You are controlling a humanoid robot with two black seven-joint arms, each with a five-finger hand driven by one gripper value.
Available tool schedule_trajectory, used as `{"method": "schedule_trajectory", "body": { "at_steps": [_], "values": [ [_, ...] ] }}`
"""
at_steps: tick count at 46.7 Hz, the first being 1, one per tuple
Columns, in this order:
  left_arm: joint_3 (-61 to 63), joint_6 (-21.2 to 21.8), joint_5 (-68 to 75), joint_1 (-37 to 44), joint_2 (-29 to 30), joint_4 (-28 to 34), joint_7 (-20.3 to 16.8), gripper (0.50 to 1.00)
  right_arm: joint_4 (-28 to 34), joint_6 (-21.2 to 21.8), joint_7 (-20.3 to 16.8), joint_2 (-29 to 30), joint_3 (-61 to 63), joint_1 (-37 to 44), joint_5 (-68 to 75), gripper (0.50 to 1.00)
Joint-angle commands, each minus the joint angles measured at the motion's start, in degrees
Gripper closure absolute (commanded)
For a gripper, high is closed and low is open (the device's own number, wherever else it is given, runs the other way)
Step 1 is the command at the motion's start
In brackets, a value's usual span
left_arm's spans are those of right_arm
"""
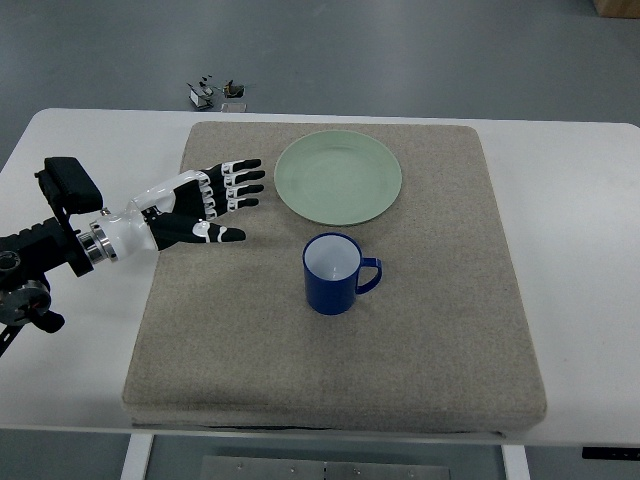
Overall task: Place cup left of plate with left hand
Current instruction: 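Move the left hand from rest toward the blue mug, then wrap the left hand fingers around the blue mug body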
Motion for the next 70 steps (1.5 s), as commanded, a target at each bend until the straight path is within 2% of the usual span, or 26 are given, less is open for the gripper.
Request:
{"method": "schedule_trajectory", "body": {
  "at_steps": [1, 32, 59, 70],
  "values": [
    [0.3, 0.0, 2.1, 0.0, -2.0, -0.1, 0.0, 0.501, 0.0, 0.0, 0.0, 0.0, 0.0, 0.0, 0.0, 0.566],
    [1.7, 0.0, 12.0, -1.1, -10.8, 3.6, 0.8, 0.501, 0.0, 0.0, 0.0, 0.0, 0.0, 0.0, 0.0, 0.566],
    [6.3, 0.0, 12.0, -3.4, -11.9, 3.6, 0.9, 0.506, 0.0, 0.0, 0.0, 0.0, 0.0, 0.0, 0.0, 0.566],
    [6.9, 0.0, 12.0, -3.5, -12.0, 3.6, 0.9, 0.531, 0.0, 0.0, 0.0, 0.0, 0.0, 0.0, 0.0, 0.566]
  ]
}}
